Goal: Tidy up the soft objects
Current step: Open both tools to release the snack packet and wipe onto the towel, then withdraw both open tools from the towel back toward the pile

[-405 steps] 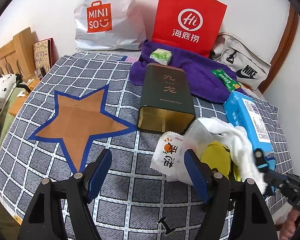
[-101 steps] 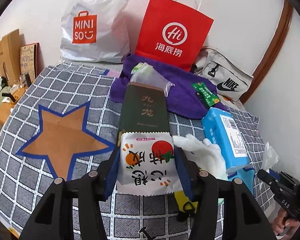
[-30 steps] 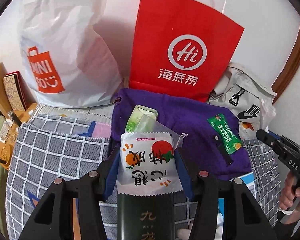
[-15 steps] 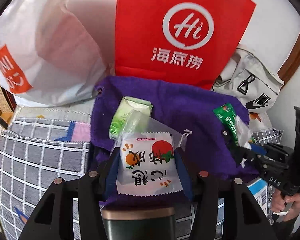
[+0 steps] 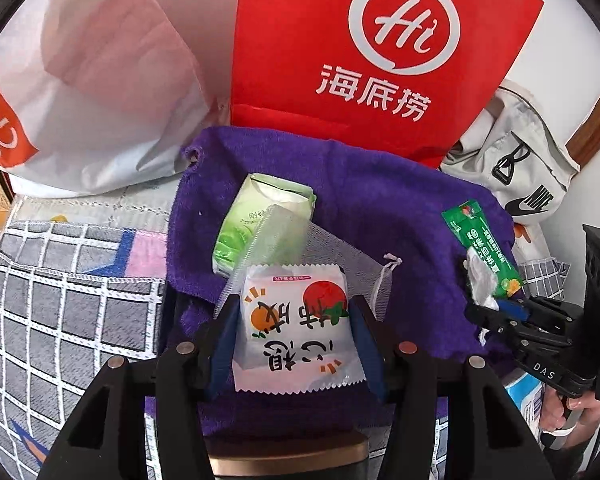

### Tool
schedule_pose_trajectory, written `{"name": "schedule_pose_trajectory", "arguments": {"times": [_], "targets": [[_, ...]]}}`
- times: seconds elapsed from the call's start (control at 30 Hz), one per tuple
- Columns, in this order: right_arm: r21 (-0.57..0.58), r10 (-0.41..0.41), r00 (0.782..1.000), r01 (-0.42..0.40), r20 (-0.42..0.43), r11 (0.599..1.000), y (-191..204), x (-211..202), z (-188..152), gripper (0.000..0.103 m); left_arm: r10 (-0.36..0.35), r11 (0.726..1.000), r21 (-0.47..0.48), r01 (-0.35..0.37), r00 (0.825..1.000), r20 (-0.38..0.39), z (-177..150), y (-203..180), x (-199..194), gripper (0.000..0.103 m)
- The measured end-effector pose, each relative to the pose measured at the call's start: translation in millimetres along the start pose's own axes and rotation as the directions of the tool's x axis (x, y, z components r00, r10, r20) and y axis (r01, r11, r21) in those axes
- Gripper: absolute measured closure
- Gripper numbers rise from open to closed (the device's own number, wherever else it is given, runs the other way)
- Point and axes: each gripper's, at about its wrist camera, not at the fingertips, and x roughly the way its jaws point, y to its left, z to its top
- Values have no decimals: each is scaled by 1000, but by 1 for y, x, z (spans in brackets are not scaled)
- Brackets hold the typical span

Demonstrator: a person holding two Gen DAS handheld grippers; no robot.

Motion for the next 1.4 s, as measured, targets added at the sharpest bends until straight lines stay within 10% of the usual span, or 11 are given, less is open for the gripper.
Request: {"name": "schedule_pose_trajectory", "arguments": {"times": [0.27, 0.77, 1.4], "targets": [[12, 5, 998, -6, 60, 1000, 0, -12, 3, 31, 6, 999, -32, -6, 1000, -12, 0, 2, 1, 34], [-9, -44, 969, 48, 243, 999, 36, -98, -32, 31, 0, 999, -46, 6, 992, 129, -30, 8, -82, 34], [-27, 41, 983, -37, 180, 999, 103, -151, -174, 39, 33, 998, -62, -23, 985, 167, -139, -1, -152, 34]]}}
